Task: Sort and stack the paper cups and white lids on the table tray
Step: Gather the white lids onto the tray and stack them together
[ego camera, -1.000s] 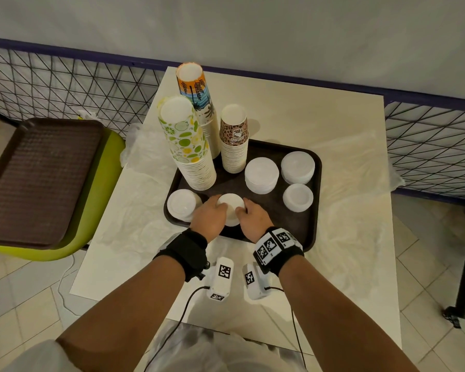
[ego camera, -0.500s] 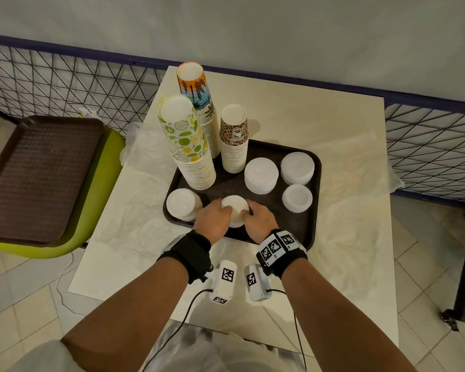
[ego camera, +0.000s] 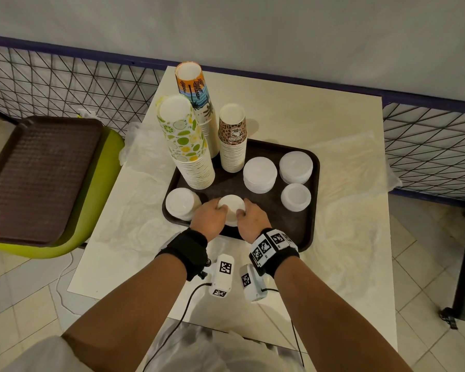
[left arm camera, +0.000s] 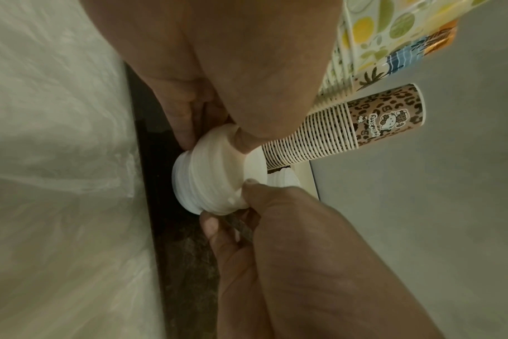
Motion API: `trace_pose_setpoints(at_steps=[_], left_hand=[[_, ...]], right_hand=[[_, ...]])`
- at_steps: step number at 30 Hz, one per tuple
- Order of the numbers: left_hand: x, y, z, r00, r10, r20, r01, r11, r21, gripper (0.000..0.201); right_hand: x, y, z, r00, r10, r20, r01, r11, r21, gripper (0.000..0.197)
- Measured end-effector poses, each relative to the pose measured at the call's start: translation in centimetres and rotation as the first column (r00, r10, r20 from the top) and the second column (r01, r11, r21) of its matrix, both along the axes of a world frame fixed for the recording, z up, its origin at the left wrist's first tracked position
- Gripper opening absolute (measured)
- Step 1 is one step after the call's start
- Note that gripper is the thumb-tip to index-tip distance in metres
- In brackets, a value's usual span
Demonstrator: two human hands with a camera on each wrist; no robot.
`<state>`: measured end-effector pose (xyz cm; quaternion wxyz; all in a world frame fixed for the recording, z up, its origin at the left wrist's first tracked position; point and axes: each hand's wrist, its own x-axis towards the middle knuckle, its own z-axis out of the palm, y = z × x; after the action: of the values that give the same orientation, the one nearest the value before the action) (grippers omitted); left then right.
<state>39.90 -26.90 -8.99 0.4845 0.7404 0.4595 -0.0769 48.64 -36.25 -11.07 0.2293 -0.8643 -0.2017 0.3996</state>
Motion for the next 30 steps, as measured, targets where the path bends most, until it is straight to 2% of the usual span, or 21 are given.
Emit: trace_pose_setpoints(at_steps=[9, 12, 21, 26, 30], left_hand=[[-0.1, -0.5, -0.1, 0.995, 0.068, 0.078, -0.070, 0.997, 0.029, 0.040], [0.0, -0.3, 0.0, 0.995, 0.073, 0.072, -0.074, 0.997, 0.009, 0.039], [0.5, -0.3, 0.1, 0.995, 0.092, 0.045, -0.089, 0.993, -0.071, 0.040], [0.0, -0.5, 0.2, 0.991, 0.133, 0.022, -0.131, 0.989, -0.073, 0.038], [-0.1, -0.5, 0.3, 0.985, 0.171, 0.035, -0.164, 0.977, -0.136, 0.039]], right_hand=[[0.1, -0.2, 0.4, 0.999, -0.050, 0.020, 0.050, 0.999, 0.013, 0.048], [0.2, -0.3, 0.8, 0.998, -0.063, 0.005, 0.062, 0.997, 0.037, 0.043], [0.4, -0.6, 1.4, 0.981, -0.168, -0.102, 0.175, 0.982, 0.065, 0.053], [0.4, -0.5, 1.6, 0.976, -0.174, -0.131, 0.186, 0.979, 0.081, 0.055], [0.3, -0.6, 1.7, 0.976, -0.167, -0.139, 0.181, 0.979, 0.092, 0.056]])
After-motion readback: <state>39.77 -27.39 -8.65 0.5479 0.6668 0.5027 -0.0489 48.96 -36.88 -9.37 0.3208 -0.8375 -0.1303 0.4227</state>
